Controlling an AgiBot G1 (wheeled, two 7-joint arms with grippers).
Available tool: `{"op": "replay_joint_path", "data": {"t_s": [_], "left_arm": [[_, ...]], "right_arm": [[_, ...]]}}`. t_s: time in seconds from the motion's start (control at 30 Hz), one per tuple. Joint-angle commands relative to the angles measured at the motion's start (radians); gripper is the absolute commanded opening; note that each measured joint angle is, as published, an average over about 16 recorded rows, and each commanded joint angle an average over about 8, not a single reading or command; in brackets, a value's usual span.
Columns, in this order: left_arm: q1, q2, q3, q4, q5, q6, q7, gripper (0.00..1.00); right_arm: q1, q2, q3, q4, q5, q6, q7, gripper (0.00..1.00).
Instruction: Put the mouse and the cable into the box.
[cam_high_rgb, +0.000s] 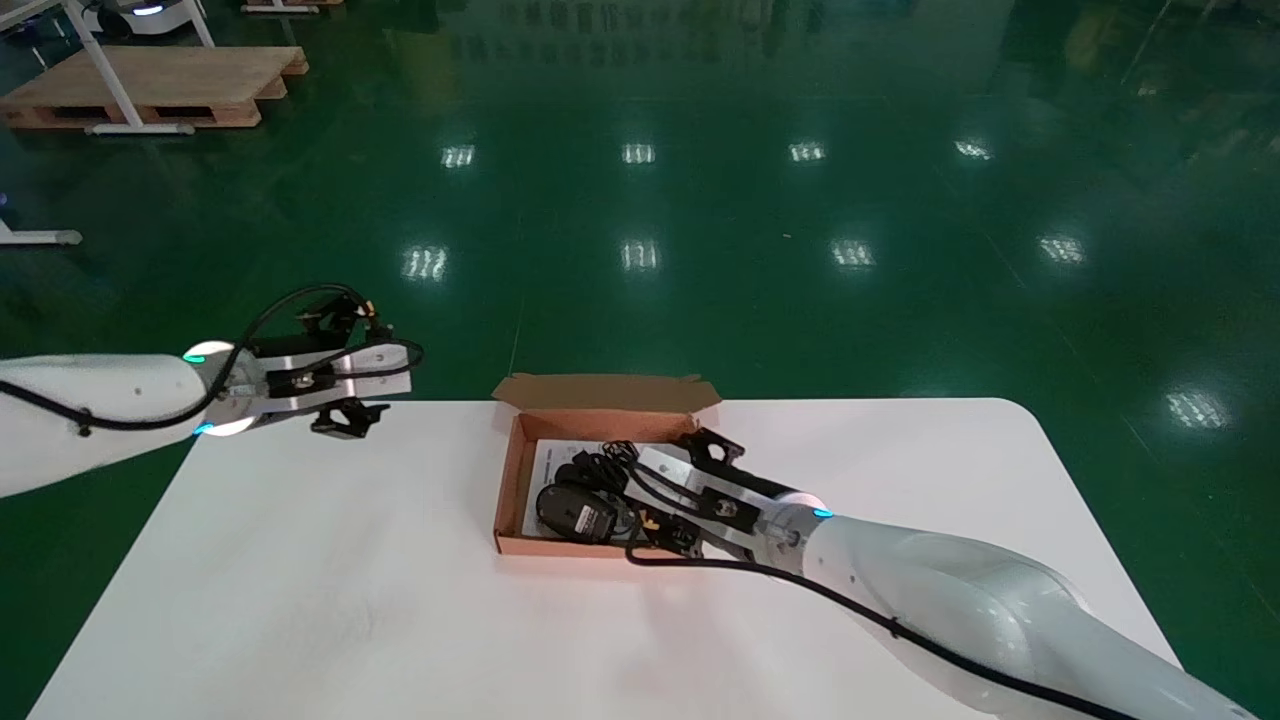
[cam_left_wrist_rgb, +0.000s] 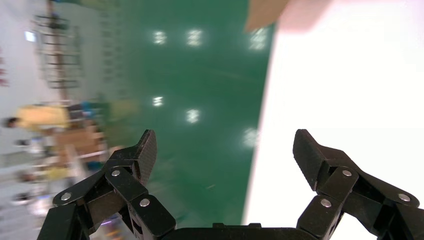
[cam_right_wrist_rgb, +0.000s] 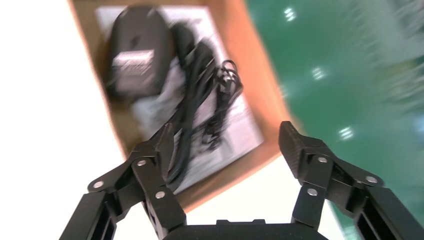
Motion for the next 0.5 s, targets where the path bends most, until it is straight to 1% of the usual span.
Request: {"op": "replay_joint_path", "data": {"t_s": [0.03,0.5], "left_arm": [[0.020,-0.015,-0.028,-0.023,-0.037,0.033,-0.006,1.00],[0.171,-0.126,-0.239,-0.194,-0.315,0.283,-0.052,1.00]], "right_arm": [[-0.012,0.025,0.027,0.016,0.049,-0.040,-0.012,1.00],[-0.094,0.201,0.219,0.131,0.389,-0.321,-0.095,1.00]]}}
